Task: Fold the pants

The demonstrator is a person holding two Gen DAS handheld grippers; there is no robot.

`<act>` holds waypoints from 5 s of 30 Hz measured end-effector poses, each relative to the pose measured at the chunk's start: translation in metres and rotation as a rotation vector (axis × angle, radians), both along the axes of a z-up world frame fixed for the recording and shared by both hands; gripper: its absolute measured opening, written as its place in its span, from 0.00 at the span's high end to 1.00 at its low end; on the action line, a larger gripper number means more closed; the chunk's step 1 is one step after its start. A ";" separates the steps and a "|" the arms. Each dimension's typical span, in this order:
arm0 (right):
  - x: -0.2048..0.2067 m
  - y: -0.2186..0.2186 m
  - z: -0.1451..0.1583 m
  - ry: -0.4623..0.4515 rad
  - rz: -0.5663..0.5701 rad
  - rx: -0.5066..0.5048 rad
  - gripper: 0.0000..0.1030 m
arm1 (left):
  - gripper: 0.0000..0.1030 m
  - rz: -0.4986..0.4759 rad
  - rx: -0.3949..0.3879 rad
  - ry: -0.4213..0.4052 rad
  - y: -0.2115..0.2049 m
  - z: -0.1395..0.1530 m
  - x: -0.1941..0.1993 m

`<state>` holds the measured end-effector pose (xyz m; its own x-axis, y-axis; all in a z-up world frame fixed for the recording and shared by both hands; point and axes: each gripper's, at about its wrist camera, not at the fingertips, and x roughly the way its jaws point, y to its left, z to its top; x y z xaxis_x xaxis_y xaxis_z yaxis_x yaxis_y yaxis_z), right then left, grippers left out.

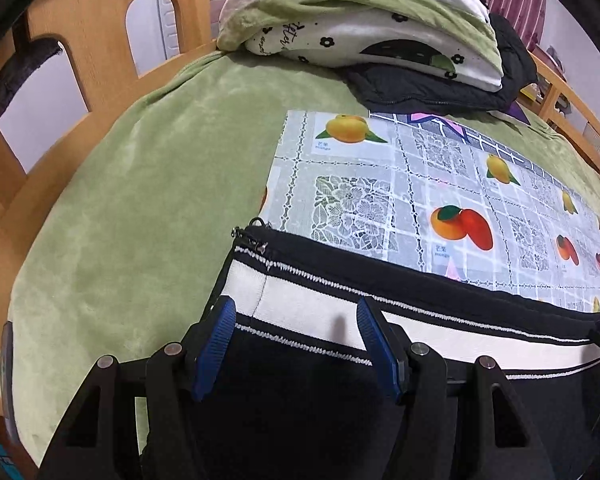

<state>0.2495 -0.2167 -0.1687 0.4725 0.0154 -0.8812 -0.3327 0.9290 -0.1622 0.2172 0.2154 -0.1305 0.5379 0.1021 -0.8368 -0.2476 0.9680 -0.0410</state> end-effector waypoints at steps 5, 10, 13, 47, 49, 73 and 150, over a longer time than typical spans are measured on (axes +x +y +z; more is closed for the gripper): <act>-0.008 0.009 0.000 -0.015 0.006 -0.036 0.92 | 0.41 -0.003 0.003 0.005 0.000 -0.002 0.001; -0.008 0.009 0.000 -0.014 -0.007 -0.016 0.92 | 0.41 -0.006 0.015 0.004 -0.001 0.000 0.001; -0.008 0.007 0.000 -0.009 -0.009 -0.009 0.92 | 0.41 -0.005 0.012 0.000 -0.001 0.003 0.001; 0.010 -0.006 -0.001 0.030 0.236 0.115 0.95 | 0.40 -0.003 0.040 0.012 0.028 -0.009 0.030; 0.007 -0.006 0.000 0.007 0.231 0.108 0.96 | 0.77 -0.023 -0.002 0.016 0.028 -0.015 0.035; 0.007 -0.107 0.041 -0.132 -0.090 0.238 0.77 | 0.40 0.008 0.170 -0.076 0.008 0.014 -0.008; -0.198 -0.113 0.076 -0.306 -0.345 0.458 0.38 | 0.87 -0.376 0.295 -0.350 -0.224 0.127 -0.125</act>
<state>0.0514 -0.3299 -0.0927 0.7461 0.1600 -0.6464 -0.0042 0.9718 0.2357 0.0920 -0.0090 -0.0031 0.8212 0.0523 -0.5683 0.0947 0.9695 0.2261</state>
